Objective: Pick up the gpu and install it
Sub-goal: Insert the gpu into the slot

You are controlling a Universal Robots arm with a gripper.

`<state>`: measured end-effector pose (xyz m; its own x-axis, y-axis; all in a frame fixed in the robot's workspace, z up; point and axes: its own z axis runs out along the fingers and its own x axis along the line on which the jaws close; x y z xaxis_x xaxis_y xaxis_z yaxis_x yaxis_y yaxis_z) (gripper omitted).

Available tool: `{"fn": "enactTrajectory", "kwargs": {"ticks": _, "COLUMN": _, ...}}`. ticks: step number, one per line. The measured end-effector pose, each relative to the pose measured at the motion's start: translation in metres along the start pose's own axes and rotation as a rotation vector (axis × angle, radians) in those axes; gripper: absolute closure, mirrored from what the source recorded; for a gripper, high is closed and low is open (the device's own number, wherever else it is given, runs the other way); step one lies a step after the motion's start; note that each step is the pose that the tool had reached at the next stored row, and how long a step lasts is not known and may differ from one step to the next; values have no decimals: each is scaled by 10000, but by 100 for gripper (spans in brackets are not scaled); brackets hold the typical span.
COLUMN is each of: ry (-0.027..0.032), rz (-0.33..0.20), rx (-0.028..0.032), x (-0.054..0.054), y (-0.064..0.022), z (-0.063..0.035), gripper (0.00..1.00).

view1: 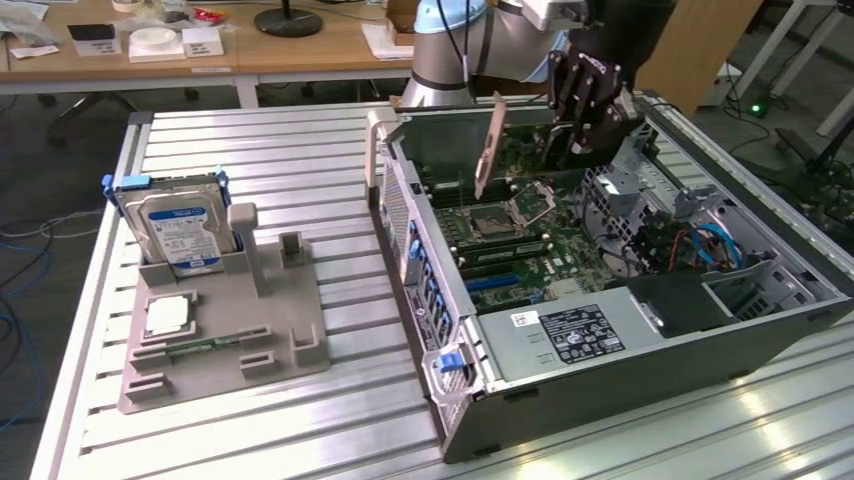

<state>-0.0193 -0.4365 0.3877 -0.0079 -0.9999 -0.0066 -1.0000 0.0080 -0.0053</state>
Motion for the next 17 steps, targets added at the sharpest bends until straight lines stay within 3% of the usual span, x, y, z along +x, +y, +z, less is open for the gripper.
{"fn": "enactTrajectory", "kwargs": {"ticks": 17, "ry": 1, "rz": -2, "rx": -4, "x": 14, "y": 69, "z": 228, "gripper": 72}}
